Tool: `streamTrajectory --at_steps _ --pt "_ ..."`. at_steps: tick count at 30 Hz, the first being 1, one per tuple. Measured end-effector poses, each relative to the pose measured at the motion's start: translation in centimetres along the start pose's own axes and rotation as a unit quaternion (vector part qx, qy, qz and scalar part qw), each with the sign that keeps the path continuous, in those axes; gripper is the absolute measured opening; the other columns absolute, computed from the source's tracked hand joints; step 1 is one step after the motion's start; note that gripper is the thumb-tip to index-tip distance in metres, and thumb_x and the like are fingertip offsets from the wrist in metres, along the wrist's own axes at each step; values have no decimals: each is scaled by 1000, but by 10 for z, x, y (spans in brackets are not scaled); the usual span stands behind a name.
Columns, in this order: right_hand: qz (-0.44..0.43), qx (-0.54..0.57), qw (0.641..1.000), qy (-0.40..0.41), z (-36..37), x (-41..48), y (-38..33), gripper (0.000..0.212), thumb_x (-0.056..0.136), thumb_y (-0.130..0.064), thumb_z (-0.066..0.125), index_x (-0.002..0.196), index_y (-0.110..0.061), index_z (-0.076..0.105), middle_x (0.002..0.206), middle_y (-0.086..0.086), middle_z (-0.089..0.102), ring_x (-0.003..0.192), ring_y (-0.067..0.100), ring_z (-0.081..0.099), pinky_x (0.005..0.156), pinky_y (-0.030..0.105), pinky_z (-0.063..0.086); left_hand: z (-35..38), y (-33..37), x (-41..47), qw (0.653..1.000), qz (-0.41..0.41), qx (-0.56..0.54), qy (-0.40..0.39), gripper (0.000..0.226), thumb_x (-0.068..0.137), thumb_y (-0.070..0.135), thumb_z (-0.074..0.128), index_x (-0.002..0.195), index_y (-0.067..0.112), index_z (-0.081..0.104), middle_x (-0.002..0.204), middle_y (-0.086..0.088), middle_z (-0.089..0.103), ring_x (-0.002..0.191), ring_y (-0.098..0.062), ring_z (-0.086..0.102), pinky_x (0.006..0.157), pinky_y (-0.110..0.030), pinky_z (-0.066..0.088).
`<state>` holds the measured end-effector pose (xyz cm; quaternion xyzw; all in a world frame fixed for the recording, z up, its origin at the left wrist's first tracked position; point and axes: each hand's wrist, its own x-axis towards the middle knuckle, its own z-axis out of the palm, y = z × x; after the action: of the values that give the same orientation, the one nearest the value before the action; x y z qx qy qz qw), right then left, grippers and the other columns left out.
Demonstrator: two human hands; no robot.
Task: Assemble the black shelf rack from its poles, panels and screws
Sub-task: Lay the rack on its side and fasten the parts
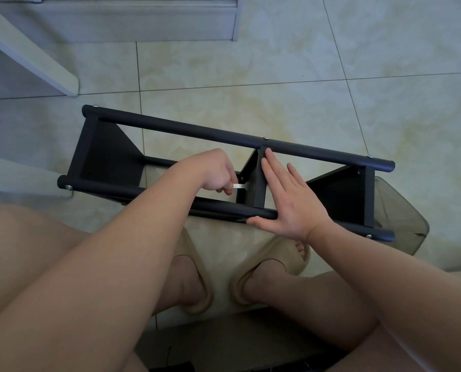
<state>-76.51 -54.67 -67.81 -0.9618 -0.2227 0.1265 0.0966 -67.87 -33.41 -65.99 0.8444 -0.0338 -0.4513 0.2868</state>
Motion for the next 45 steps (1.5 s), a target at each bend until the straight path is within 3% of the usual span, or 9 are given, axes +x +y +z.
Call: streamTrajectory --at_steps 2,4,7,10,14,20,25,35,45 --pt "0 1 1000 3 0 0 0 117 83 -83 42 162 -6 4 170 8 -10 158 17 -5 128 46 9 1 3 2 1000 1 7 18 19 89 10 71 104 21 76 101 -1 76 98 -18 67 88 -30 49" --pt "0 1 1000 3 0 0 1 117 83 -83 42 162 -6 4 171 8 -9 157 16 -5 128 46 9 4 6 3 999 11 14 36 18 87 10 71 94 26 75 102 0 72 99 -19 63 84 -28 45" --pt "-1 1 1000 3 1 0 1 117 83 -83 43 162 -6 3 170 8 -10 157 16 -6 128 45 9 6 9 6 998 35 -11 49 24 88 11 65 76 31 69 94 5 72 92 -15 62 75 -27 44" --pt "0 1 1000 2 1 0 2 118 83 -84 42 162 -6 3 170 8 -10 158 17 -4 128 45 10 6 8 6 989 44 -128 54 22 89 13 64 76 28 72 79 8 70 78 -7 62 64 -20 45" --pt "0 6 1000 2 1 0 1 117 83 -83 43 162 -6 4 170 8 -10 158 17 -2 128 47 12 14 8 9 956 13 -290 53 8 91 26 68 94 20 73 92 4 77 89 -8 71 75 -27 53" --pt "-1 0 1000 4 0 0 0 117 83 -83 42 162 -5 5 170 8 -9 158 17 -1 128 46 11 26 13 10 942 -18 -326 72 4 92 26 70 91 23 68 76 8 75 75 -5 72 76 -27 53" --pt "-2 -13 1000 4 -1 0 0 117 83 -83 41 162 -3 7 170 11 -5 158 19 0 128 49 10 28 18 5 936 -22 -332 112 12 92 18 70 82 25 66 76 4 73 69 -6 67 55 -17 44" --pt "-5 -21 1000 9 0 0 0 117 83 -83 39 161 -2 9 170 11 -4 158 20 1 128 49 7 26 19 5 936 -33 -339 83 9 95 23 65 87 24 70 71 9 75 79 -9 70 77 -28 51" --pt "-24 -54 998 27 1 0 1 110 86 -80 40 161 -3 14 171 11 1 158 23 1 127 52 5 27 20 7 937 -45 -338 73 5 94 24 65 91 23 68 71 9 75 81 -9 71 80 -28 53"
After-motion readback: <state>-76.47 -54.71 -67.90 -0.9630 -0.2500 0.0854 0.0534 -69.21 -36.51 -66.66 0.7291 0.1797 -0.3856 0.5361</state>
